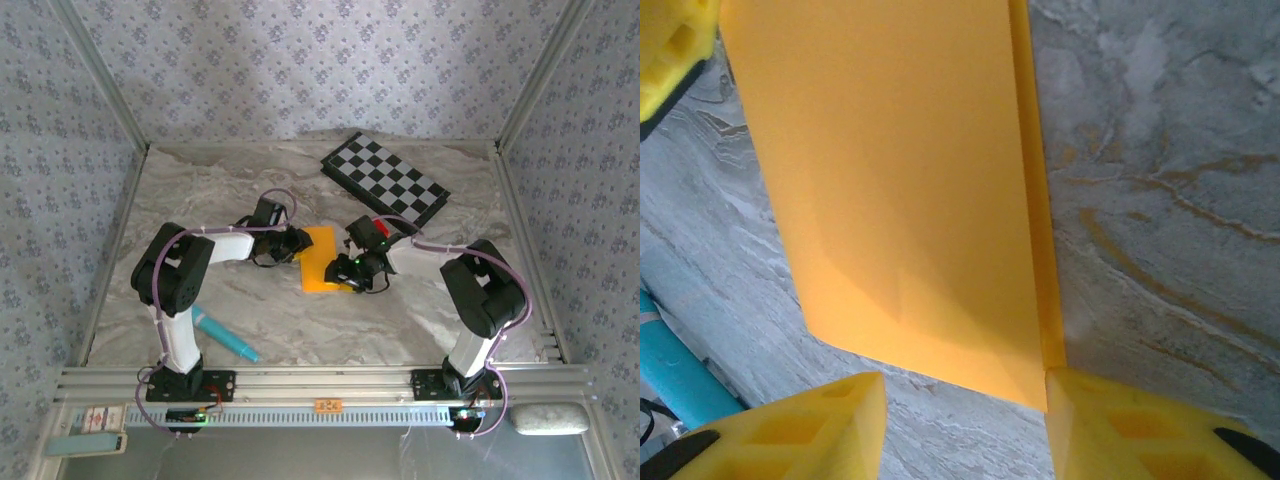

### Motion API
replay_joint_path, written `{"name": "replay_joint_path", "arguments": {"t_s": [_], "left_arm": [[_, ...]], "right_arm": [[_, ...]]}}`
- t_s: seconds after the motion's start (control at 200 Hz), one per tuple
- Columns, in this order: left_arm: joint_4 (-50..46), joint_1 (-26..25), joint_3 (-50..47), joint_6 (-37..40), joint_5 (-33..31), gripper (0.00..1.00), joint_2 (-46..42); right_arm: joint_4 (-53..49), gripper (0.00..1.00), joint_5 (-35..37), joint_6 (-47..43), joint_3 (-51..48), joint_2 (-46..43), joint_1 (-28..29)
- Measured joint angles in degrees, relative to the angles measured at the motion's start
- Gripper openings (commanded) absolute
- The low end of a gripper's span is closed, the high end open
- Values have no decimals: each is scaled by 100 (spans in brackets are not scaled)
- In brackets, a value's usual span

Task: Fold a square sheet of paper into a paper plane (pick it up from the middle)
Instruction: Fold the triangle a second time at the center of the table.

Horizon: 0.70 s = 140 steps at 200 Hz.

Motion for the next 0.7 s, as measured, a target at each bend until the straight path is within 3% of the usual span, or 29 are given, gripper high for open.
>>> {"name": "replay_joint_path", "arguments": {"t_s": [0.435,0.7], "left_arm": [[17,0,-11,2,0,32,-4],[151,0,-96,-42,-2,32,-42]], "right_arm": [[570,31,-61,238,-170,-33,-120],[706,11,-101,372,-245,-33,-160]]}}
